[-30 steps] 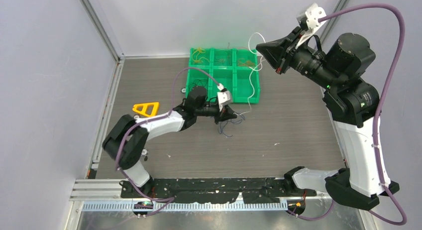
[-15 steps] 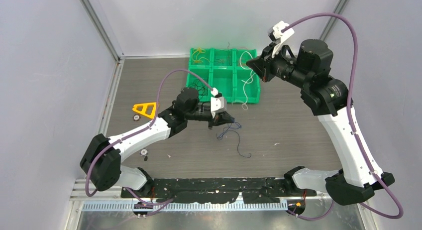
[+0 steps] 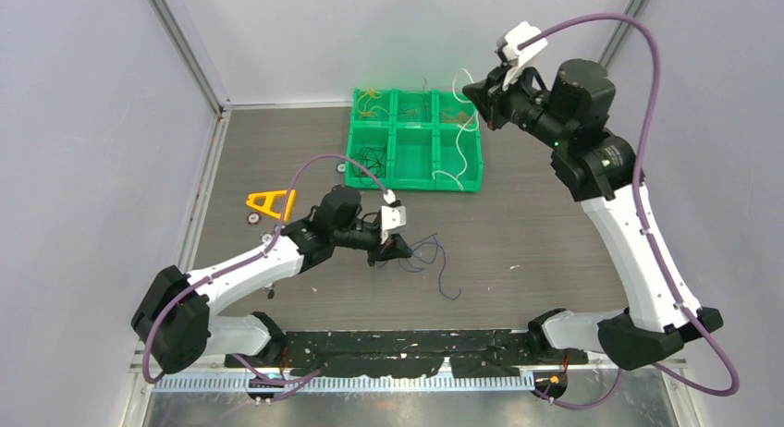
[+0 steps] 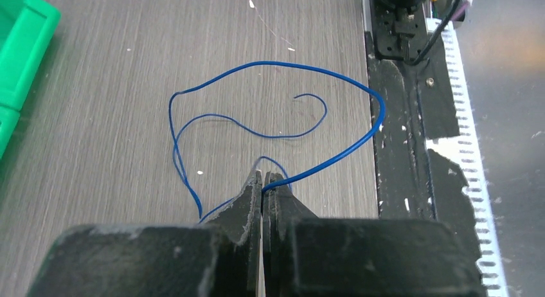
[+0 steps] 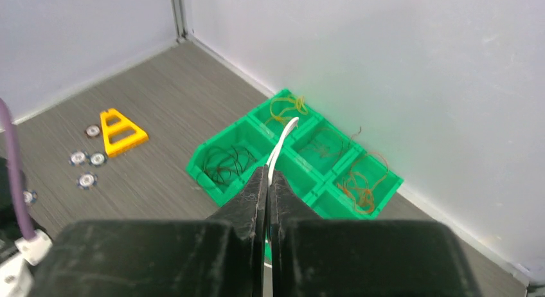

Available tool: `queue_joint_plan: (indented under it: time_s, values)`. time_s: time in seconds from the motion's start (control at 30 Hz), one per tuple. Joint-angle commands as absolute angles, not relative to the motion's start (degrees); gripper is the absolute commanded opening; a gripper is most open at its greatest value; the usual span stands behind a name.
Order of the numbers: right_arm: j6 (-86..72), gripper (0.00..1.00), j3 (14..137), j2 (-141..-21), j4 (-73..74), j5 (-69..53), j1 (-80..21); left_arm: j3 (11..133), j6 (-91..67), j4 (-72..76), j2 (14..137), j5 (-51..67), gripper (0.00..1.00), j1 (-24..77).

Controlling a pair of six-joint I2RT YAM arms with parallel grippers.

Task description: Untangle the cables

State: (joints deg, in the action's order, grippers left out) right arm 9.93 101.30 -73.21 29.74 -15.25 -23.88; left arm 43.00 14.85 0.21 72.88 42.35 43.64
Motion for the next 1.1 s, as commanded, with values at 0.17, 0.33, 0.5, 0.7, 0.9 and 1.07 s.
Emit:
queue_joint_plan:
  time_s: [0.17, 0.33, 0.5, 0.7, 0.9, 1.07]
  values:
    - [15.56, 0.05, 90.16, -78.55, 20.12, -14.75, -20.97, 45.69, 0.36, 4.09, 71.93, 41.02, 0.0, 37.51]
    - [17.11, 0.05, 87.13, -83.86, 13.99, -15.54, -18.98, 45.01, 0.35, 2.65, 71.62, 40.17, 0.0, 35.45]
    - [20.63, 0.05, 87.81, -92.15, 8.72, -15.23, -17.74, 45.15, 0.34, 0.72, 71.55, 39.83, 0.0, 34.03]
    - [26.04, 0.05, 87.91, -99.79, 5.98, -15.39, -17.41, 45.44, 0.6, 0.18, 71.42, 39.25, 0.0, 32.25]
    - [30.85, 0.06, 87.38, -105.3, 5.63, -14.44, -17.36, 45.72, 0.46, 0.17, 72.23, 39.12, 0.0, 30.89]
    - [31.36, 0.06, 86.6, -107.54, 9.99, -16.78, -17.41, 45.98, 0.35, 0.2, 72.67, 39.07, 0.0, 30.47]
